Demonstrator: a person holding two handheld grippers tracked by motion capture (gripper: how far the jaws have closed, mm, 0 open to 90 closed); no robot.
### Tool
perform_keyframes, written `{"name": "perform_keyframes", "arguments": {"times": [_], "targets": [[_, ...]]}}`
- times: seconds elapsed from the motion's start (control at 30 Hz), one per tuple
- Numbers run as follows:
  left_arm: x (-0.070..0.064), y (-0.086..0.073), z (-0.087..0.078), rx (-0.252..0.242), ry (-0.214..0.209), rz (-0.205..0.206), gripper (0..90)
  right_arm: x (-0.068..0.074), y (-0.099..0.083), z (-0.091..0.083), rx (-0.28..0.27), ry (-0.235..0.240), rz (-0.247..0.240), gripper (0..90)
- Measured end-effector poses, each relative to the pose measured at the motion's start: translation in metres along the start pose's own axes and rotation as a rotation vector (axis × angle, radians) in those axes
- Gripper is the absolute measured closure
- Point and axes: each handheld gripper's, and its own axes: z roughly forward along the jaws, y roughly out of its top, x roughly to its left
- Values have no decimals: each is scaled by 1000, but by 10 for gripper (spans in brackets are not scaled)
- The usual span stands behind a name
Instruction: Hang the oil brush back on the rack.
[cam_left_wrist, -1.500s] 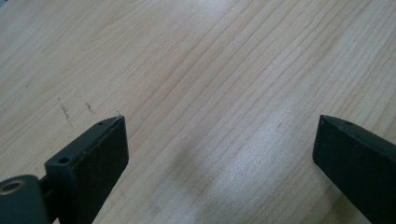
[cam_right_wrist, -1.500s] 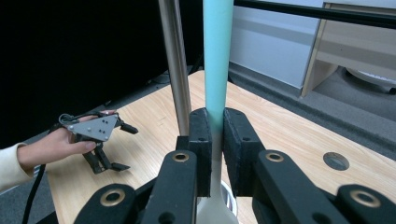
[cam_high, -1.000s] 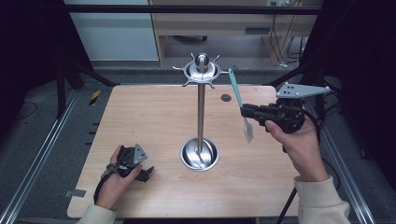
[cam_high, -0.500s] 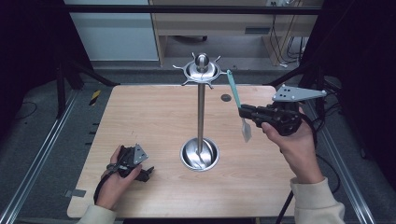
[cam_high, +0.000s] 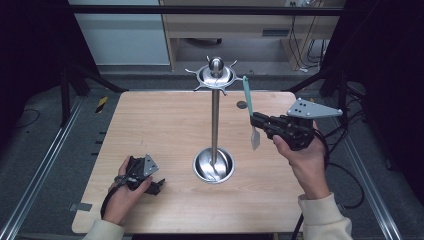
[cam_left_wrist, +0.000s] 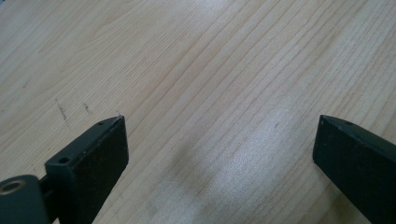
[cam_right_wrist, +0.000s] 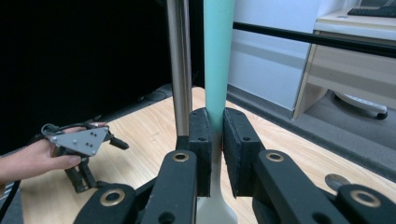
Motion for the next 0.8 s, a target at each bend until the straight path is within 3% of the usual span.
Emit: {"name": "perform_keyframes", "arguments": {"times": [0.4,0.8], "targets": [[0,0,0,3,1,-3,31,3,-8,13,-50,-1,12,821],[0,0,0,5,-2,-4,31,7,-10,20,-57,15,10,820]]}}
